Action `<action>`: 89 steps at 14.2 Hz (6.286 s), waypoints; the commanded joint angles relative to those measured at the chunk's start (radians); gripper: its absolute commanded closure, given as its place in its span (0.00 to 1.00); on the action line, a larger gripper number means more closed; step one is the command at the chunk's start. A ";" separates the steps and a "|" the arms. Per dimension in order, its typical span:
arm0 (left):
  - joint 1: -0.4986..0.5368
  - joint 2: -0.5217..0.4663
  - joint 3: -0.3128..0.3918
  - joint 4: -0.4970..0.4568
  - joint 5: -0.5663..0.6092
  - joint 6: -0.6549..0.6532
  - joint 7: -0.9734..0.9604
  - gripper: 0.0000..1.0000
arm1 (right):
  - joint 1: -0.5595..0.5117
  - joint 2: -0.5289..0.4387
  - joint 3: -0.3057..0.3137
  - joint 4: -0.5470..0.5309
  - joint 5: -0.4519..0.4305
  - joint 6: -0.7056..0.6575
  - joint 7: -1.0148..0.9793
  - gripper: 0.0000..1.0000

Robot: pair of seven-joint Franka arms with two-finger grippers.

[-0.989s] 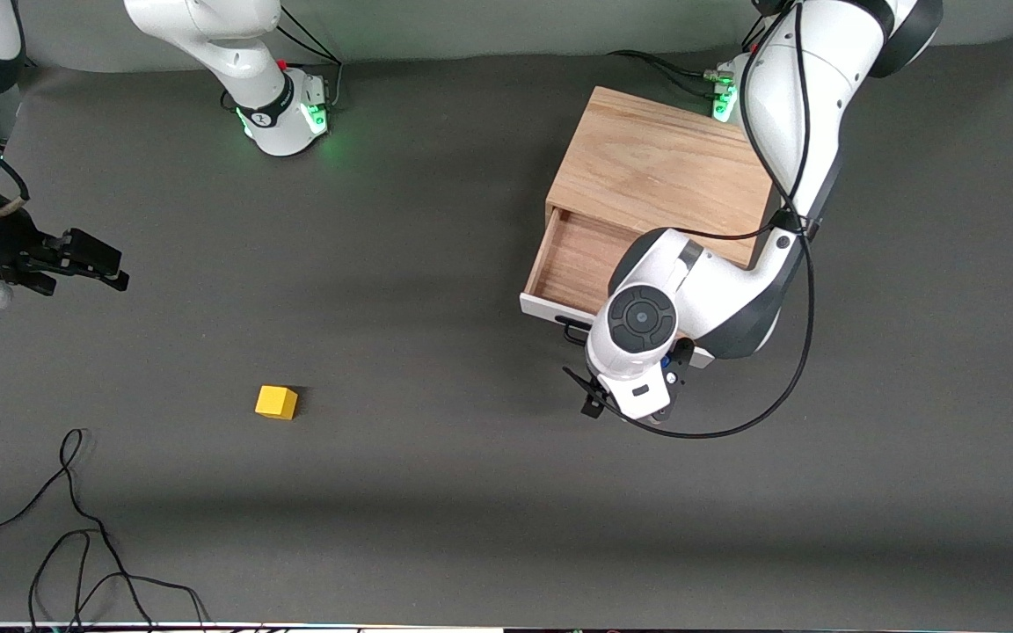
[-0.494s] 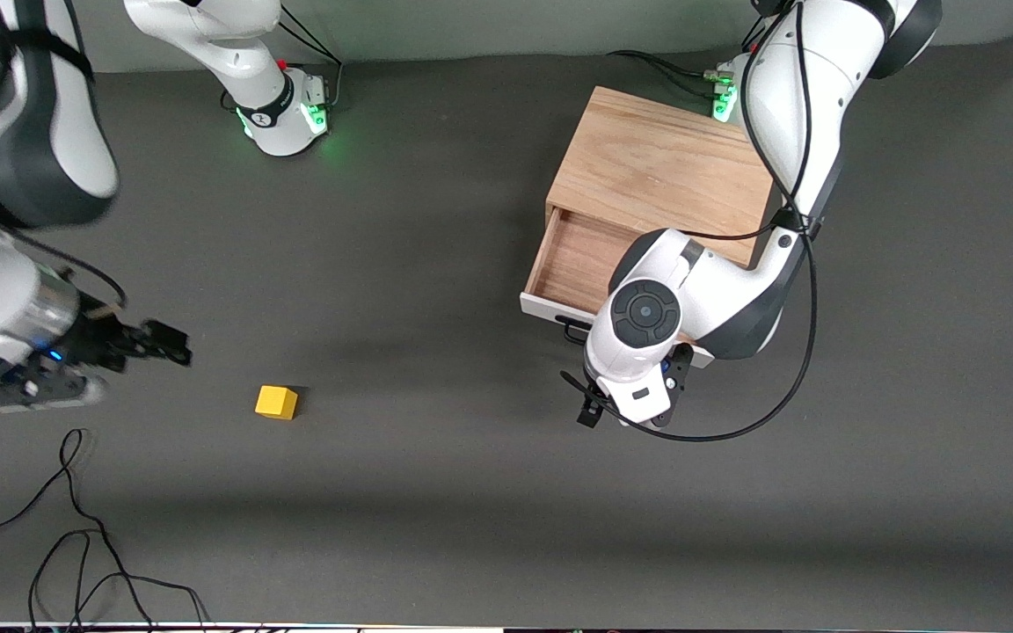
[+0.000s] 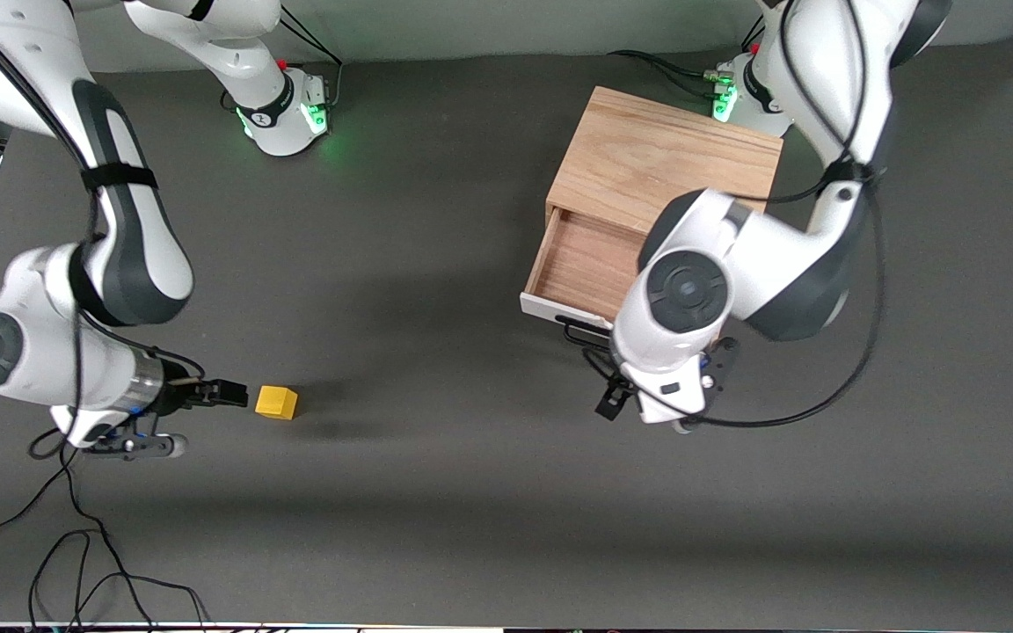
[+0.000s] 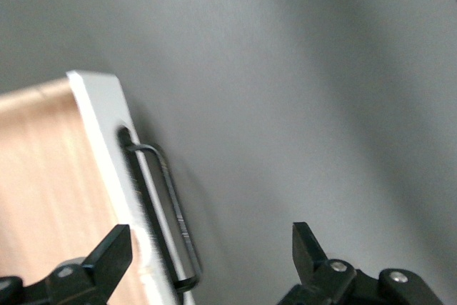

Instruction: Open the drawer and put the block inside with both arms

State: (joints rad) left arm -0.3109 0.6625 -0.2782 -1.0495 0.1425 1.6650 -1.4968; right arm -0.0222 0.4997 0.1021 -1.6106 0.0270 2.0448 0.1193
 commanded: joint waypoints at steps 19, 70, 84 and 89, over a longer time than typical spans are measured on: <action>0.388 -0.590 0.131 -0.371 -0.090 -0.257 1.348 0.00 | 0.027 0.128 0.004 -0.149 -0.104 0.273 0.178 0.21; 0.351 -0.646 0.182 -0.480 -0.126 -0.202 1.503 0.00 | 0.648 0.419 0.442 0.497 -0.561 0.067 1.473 0.07; 0.352 -0.646 0.182 -0.478 -0.115 -0.195 1.517 0.00 | 0.363 0.218 0.633 0.581 -0.515 -0.270 1.247 0.00; 0.355 -0.646 0.183 -0.478 -0.115 -0.195 1.561 0.00 | 0.165 0.074 0.589 0.468 -0.429 -0.313 0.963 0.00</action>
State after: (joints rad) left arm 0.0537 0.0382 -0.1059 -1.5097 0.0179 1.4652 0.0409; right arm 0.1960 0.6634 0.7222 -1.0426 -0.4443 1.7418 1.1784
